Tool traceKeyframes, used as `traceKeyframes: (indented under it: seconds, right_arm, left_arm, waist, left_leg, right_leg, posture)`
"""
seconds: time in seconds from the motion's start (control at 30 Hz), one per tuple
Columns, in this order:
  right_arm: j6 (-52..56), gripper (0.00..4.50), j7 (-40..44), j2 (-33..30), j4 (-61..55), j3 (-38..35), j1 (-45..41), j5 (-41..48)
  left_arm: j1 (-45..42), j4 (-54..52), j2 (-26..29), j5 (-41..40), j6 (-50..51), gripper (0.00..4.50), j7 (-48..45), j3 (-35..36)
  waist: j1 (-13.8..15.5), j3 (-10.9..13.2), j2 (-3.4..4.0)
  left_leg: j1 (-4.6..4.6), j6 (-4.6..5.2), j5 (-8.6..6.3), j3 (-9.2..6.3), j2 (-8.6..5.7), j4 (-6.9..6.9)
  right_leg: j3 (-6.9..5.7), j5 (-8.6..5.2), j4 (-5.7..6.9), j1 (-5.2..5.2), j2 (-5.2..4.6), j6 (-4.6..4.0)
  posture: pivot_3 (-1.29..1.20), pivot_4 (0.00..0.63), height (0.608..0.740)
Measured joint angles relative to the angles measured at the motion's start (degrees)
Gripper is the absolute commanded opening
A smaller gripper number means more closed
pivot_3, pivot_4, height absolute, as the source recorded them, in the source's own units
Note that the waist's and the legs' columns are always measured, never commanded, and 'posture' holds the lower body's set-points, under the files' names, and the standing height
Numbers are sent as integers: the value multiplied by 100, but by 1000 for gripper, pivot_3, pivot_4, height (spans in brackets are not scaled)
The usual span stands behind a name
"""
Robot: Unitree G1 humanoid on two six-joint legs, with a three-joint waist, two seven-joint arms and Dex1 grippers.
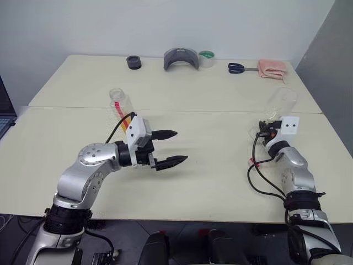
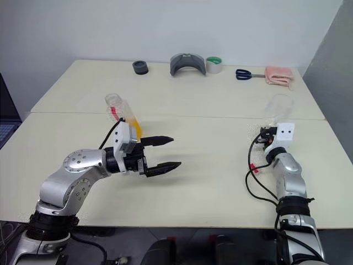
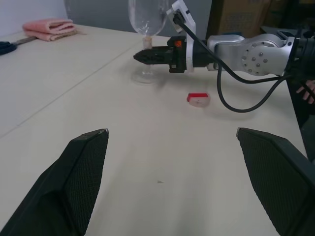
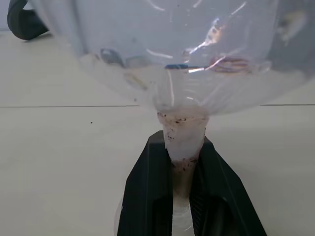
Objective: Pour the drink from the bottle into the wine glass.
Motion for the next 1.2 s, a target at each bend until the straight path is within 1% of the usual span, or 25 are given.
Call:
traceKeyframes:
  seconds: [0.1, 0.13, 0.17, 0.23, 0.27, 0.33, 0.37, 0.43, 0.5, 0.6, 0.73, 0.8, 0.87, 0.93, 1.03, 1.13, 1.2]
  right_arm:
    - [12, 141, 418, 121, -202, 421, -160, -60]
    - [35, 141, 623, 248, -274, 608, -291, -60]
    - [79, 141, 865, 417, -394, 841, -464, -55]
    - [138, 141, 1264, 687, -500, 1223, -791, -47]
    - [149, 141, 1402, 781, -516, 1323, -899, -37]
    - [149, 141, 1643, 1045, -237, 1488, -1218, -36]
    - [112, 141, 1779, 1185, 61, 1576, -1418, -63]
    - [-11, 141, 1986, 1316, 625, 1691, -1667, -187]
    - [-184, 141, 2132, 1455, 1248, 1766, -1867, -294]
    - [-461, 141, 2259, 1561, 2038, 1778, -2126, -476]
    - [-900, 141, 2369, 1612, 2879, 1774, -2351, -709]
    - [-1096, 141, 2417, 1666, 3108, 1755, -2405, -731]
    - [-1251, 856, 2461, 1729, 3319, 1714, -2492, -780]
    - [-1363, 1391, 2526, 1738, 3488, 1652, -2506, -791]
    - [-1438, 2391, 2626, 1735, 3589, 1640, -2440, -842]
    - [-1443, 3516, 2759, 1737, 3458, 1576, -2251, -817]
    - [-1359, 4226, 2856, 1707, 3102, 1513, -2002, -748]
  left_arm:
    - [482, -316, 28, -171, 259, 4500, 267, 298]
    - [811, -487, 21, -205, 337, 4500, 470, 510]
    - [1356, -767, 1, -188, 337, 4500, 711, 783]
    - [2452, -1273, -134, -115, 328, 4500, 1086, 1115]
    - [2911, -1461, -208, -95, 326, 4500, 1210, 1208]
    - [3906, -1940, -437, -15, 203, 4500, 1468, 1531]
    - [4447, -2230, -668, 32, 69, 4500, 1640, 1716]
    - [5033, -2555, -1029, 158, -165, 4500, 1934, 1901]
    - [5387, -2803, -1317, 374, -453, 4500, 2218, 1995]
    - [5617, -3010, -1673, 636, -828, 4500, 2538, 1991]
    - [5774, -3012, -1885, 886, -1277, 4500, 2747, 2000]
    - [5856, -2995, -1929, 980, -1462, 4500, 2785, 1996]
    - [5932, -2954, -1979, 1049, -1639, 4500, 2784, 1974]
    - [5974, -2880, -1998, 1100, -1777, 4500, 2774, 1958]
    - [5962, -2710, -1976, 1106, -1886, 4500, 2716, 1939]
    - [5841, -2438, -1885, 1102, -1931, 4500, 2641, 1944]
    - [5774, -2195, -1855, 1100, -1963, 4500, 2587, 1960]
  waist:
    - [-92, 5, 8]
    - [-155, 6, 10]
    - [-246, 7, 11]
    - [-279, 8, 12]
    - [-240, 8, 12]
    - [-186, 8, 8]
    - [-160, 8, 7]
    - [-59, 9, 8]
    - [13, 9, 6]
    - [30, 10, 6]
    - [-4, 9, 5]
    - [-45, 9, 6]
    - [-65, 9, 6]
    - [-75, 9, 6]
    - [-85, 9, 6]
    - [-84, 9, 6]
    - [-83, 9, 6]
  left_leg:
    - [6, 0, 0, -6, 7, -2]
    - [8, 0, 0, -14, 10, -4]
    - [13, 0, 0, -17, 15, -7]
    - [21, 0, -1, -33, 17, -12]
    - [18, 0, -1, -44, 18, -13]
    - [7, -2, -1, -58, 18, -10]
    - [7, -2, -1, -60, 16, -11]
    - [7, -2, -1, -53, 4, -11]
    - [5, -3, 0, -41, -5, -2]
    - [6, -4, 1, -10, -11, 0]
    - [6, -4, 0, -1, -12, -4]
    - [7, -4, 0, -5, -5, -10]
    - [9, -4, 0, -9, 1, -12]
    - [10, -3, 0, -13, 3, -12]
    - [10, -3, 0, -12, 2, -12]
    - [10, -3, 0, -12, 2, -11]
    - [9, -4, 0, -12, 3, -11]
  right_leg:
    - [6, -1, 5, -4, 2, -2]
    - [7, -2, 8, -6, 4, -3]
    - [17, -3, 8, -7, 8, -7]
    - [16, -12, 12, -5, 10, -22]
    - [5, -15, 10, -1, 7, -28]
    - [-6, -20, 6, 2, 2, -36]
    - [-9, -20, 6, 5, -9, -36]
    - [-14, -21, 7, 8, -32, -36]
    - [-15, -18, 1, 14, -44, -31]
    - [-10, -11, -10, 13, -46, -17]
    - [-7, -11, -24, 9, -24, -17]
    - [-8, -14, -20, 7, -15, -23]
    - [-8, -17, -13, 5, -5, -29]
    - [-10, -19, -7, 4, -2, -32]
    - [-9, -19, -4, 3, -1, -32]
    - [-9, -19, -3, 3, -1, -32]
    - [-10, -19, -2, 3, -1, -32]
  posture:
    - [0, 150, 740]
    - [0, 150, 740]
    - [0, 150, 740]
    - [0, 150, 740]
    - [0, 150, 740]
    - [0, 150, 740]
    - [0, 150, 740]
    - [0, 150, 740]
    - [0, 150, 740]
    - [0, 150, 740]
    - [0, 150, 740]
    - [0, 150, 740]
    - [0, 150, 740]
    - [0, 150, 740]
    - [0, 150, 740]
    - [0, 150, 740]
    - [0, 150, 740]
